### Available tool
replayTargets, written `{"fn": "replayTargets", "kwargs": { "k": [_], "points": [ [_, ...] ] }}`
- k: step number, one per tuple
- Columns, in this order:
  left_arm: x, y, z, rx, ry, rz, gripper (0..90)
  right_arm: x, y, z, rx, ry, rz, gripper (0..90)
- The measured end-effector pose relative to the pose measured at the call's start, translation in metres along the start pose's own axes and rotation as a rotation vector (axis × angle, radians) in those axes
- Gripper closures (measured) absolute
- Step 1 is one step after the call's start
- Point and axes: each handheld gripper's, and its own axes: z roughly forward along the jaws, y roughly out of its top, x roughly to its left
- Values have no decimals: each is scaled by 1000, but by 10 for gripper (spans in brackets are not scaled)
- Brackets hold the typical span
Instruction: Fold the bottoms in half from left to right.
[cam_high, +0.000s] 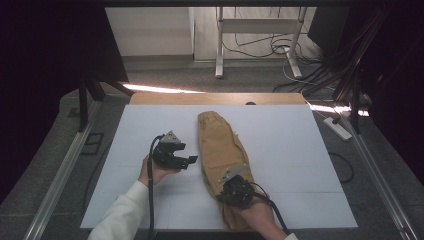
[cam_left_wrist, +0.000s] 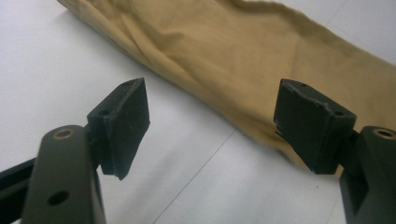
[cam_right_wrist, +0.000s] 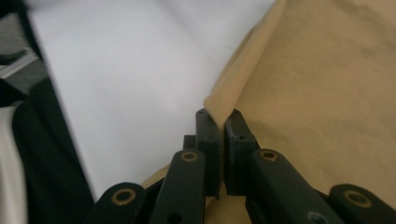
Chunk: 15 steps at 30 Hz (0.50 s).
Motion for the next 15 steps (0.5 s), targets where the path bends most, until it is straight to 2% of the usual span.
{"fn": "replayTargets", "kwargs": {
  "k": [5,9,15],
  "points": [
    [1,0,-1,-2,2,-1,263,15,8,10,-20,23,-36,866],
    [1,0,-2,-4,3,-5,263,21,12,19,-22,48,-50,865],
    [1,0,-2,-1,2,-3,263,26,13,23,-27,68,-57,863]
  ]
}}
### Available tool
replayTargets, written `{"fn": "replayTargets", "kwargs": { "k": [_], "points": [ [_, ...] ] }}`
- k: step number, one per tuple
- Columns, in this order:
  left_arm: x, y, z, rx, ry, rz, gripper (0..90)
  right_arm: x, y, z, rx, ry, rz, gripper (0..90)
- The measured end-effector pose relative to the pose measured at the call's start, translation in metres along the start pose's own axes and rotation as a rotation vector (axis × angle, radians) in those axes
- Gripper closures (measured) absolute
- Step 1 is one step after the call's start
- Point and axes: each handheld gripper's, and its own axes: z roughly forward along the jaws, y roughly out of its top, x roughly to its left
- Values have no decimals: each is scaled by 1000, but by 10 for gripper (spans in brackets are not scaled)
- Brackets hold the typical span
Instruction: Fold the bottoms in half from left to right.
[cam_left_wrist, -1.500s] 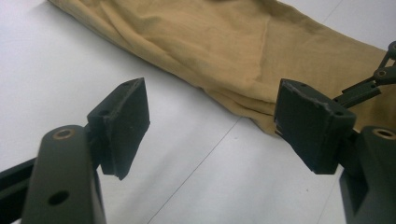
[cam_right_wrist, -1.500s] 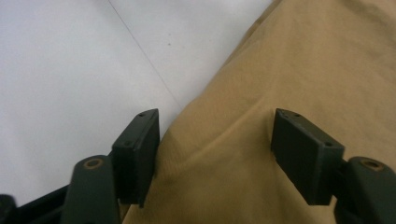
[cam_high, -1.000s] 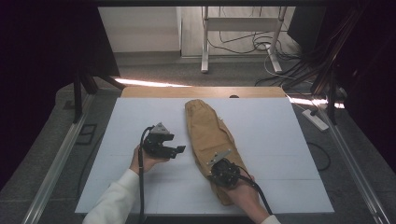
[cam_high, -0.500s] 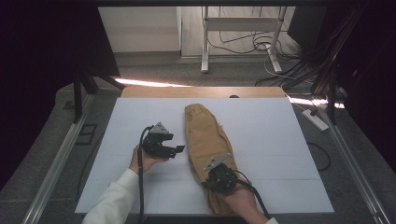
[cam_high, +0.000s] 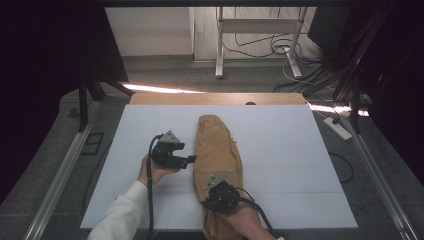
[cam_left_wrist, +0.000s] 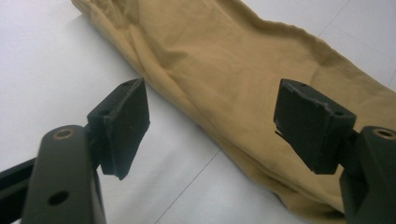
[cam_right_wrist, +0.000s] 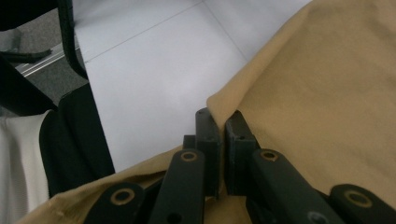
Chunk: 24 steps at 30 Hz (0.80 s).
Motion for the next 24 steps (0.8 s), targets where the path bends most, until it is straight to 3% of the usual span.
{"fn": "replayTargets", "kwargs": {
  "k": [5,8,12,19,24],
  "points": [
    [1,0,0,1,1,0,263,0,0,0,-6,13,-8,825],
    [1,0,-1,-4,3,-2,263,-1,0,-4,-40,19,-10,627],
    [2,0,-3,-7,4,-2,263,-6,3,-18,-127,-5,-1,462],
    [4,-1,-3,-9,7,-9,263,-24,4,-41,-197,-30,49,401],
    [4,-1,-3,-7,6,-9,261,-38,0,-47,-197,-71,70,399]
  ]
}}
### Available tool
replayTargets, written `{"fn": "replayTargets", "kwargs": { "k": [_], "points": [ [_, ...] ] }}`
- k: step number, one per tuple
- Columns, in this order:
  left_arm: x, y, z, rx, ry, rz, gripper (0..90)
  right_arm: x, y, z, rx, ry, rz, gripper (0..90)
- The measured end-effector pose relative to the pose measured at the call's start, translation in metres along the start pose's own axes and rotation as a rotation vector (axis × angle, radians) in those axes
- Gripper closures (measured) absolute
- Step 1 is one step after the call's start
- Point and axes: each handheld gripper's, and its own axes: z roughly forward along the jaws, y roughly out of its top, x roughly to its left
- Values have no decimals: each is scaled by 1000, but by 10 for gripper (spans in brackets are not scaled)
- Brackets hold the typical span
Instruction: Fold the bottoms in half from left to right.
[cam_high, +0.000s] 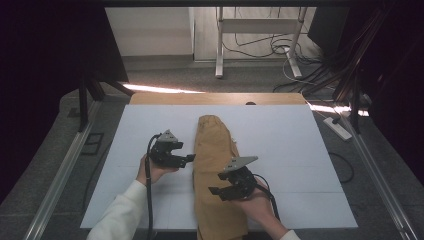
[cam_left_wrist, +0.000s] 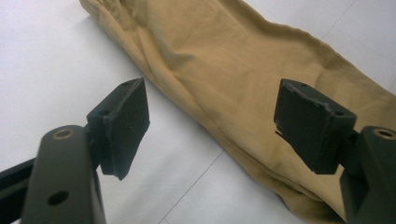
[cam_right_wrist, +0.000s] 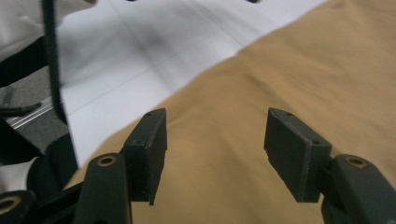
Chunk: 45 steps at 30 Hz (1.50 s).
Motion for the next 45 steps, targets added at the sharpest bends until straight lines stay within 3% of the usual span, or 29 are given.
{"fn": "replayTargets", "kwargs": {
  "k": [10,22,45],
  "points": [
    [0,-1,0,5,0,-2,260,-21,-4,-1,22,-45,31,393],
    [2,-4,-2,4,10,-9,259,-38,-6,2,49,-55,41,383],
    [2,-4,-4,1,17,-6,257,-53,-3,-8,11,-100,51,379]
  ]
}}
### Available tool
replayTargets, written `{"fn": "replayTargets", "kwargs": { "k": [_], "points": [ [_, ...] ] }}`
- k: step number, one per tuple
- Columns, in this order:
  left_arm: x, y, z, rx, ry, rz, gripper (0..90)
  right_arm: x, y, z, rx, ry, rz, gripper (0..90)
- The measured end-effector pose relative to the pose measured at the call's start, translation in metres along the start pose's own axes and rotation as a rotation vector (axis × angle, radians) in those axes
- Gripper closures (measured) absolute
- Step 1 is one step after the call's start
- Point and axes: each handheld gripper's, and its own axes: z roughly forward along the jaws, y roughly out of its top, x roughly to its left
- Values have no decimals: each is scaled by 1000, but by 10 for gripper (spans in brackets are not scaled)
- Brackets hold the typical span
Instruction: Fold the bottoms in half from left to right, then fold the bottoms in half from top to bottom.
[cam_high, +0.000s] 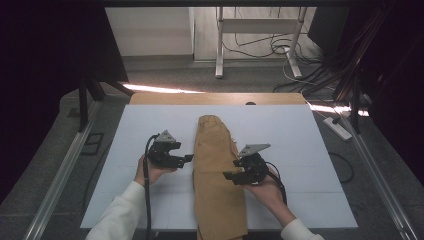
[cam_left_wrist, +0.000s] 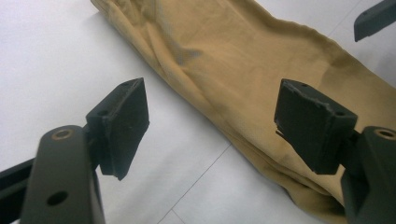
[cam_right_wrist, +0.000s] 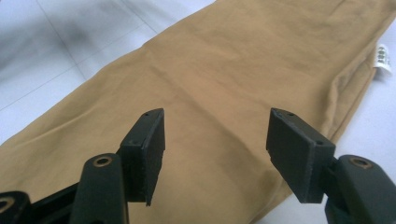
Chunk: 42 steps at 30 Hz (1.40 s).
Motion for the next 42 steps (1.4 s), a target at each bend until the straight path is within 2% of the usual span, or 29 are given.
{"fn": "replayTargets", "kwargs": {
  "k": [10,19,23,28,36,42],
  "points": [
    [5,3,-1,-5,10,-8,256,-12,5,3,-2,-10,12,378],
    [11,9,3,-7,11,-15,254,-24,11,11,9,-41,12,378],
    [13,13,8,8,30,-23,252,-31,15,14,10,-46,19,376],
    [15,19,16,10,23,-32,251,-38,17,19,24,-58,27,375],
    [20,24,26,14,4,-48,250,-48,24,21,12,-66,37,370],
    [26,26,34,27,9,-57,249,-56,29,22,12,-71,46,369]
  ]
}}
